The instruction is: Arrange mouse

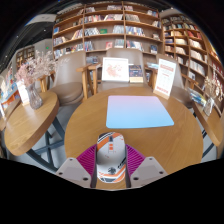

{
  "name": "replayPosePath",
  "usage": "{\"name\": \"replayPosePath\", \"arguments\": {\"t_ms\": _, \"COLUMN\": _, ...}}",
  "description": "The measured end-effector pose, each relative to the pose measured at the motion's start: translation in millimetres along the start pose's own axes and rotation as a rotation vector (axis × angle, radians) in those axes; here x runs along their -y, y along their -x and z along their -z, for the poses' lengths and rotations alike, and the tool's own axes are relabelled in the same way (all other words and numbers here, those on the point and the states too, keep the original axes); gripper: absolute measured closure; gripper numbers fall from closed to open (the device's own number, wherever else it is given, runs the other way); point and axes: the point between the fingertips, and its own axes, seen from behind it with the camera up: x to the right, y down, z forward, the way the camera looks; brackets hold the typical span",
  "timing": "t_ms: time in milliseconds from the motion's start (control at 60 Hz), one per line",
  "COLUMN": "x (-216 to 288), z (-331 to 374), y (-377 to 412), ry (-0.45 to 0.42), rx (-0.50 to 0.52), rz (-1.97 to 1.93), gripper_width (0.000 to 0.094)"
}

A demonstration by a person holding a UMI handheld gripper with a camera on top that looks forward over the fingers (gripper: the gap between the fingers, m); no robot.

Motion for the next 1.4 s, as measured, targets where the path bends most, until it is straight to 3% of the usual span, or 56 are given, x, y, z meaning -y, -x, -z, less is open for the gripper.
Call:
{"name": "replayPosePath", "arguments": {"t_ms": 183, "x": 101, "z": 15, "y": -24, "ry": -0.132, "rx": 0.029, "rz": -0.034, "gripper_width": 0.0549}}
{"name": "replayPosePath", "arguments": {"t_ms": 333, "x": 178, "z": -30, "y": -77, "ry": -0.219, "rx": -0.077, "rz": -0.005, "gripper_width": 0.0549}}
{"name": "replayPosePath", "arguments": {"t_ms": 500, "x": 177, "z": -105, "y": -106, "ry": -0.140, "rx": -0.082, "rz": -0.017, "gripper_width": 0.0550}}
{"name": "replayPosePath", "arguments": {"t_ms": 700, "x": 128, "z": -160, "y": -115, "ry": -0.012, "rx": -0.059, "rz": -0.056, "gripper_width": 0.0547}}
{"name": "replayPosePath", "arguments": {"t_ms": 850, "x": 114, "z": -168, "y": -112, "ry": 0.006, "rx": -0.052, "rz": -0.019, "gripper_width": 0.0413}}
{"name": "replayPosePath", "arguments": {"t_ms": 967, "x": 121, "z": -151, "y": -120, "ry": -0.014, "rx": -0.092, "rz": -0.026, "gripper_width": 0.0070}}
{"name": "replayPosePath", "arguments": {"t_ms": 1200, "x": 131, "z": -20, "y": -110, "ry": -0.125, "rx": -0.115, "rz": -0.038, "gripper_width": 0.0081}}
{"name": "replayPosePath", "arguments": {"t_ms": 1400, "x": 89, "z": 95, "y": -99, "ry": -0.162, "rx": -0.080, "rz": -0.035, "gripper_width": 0.0083}}
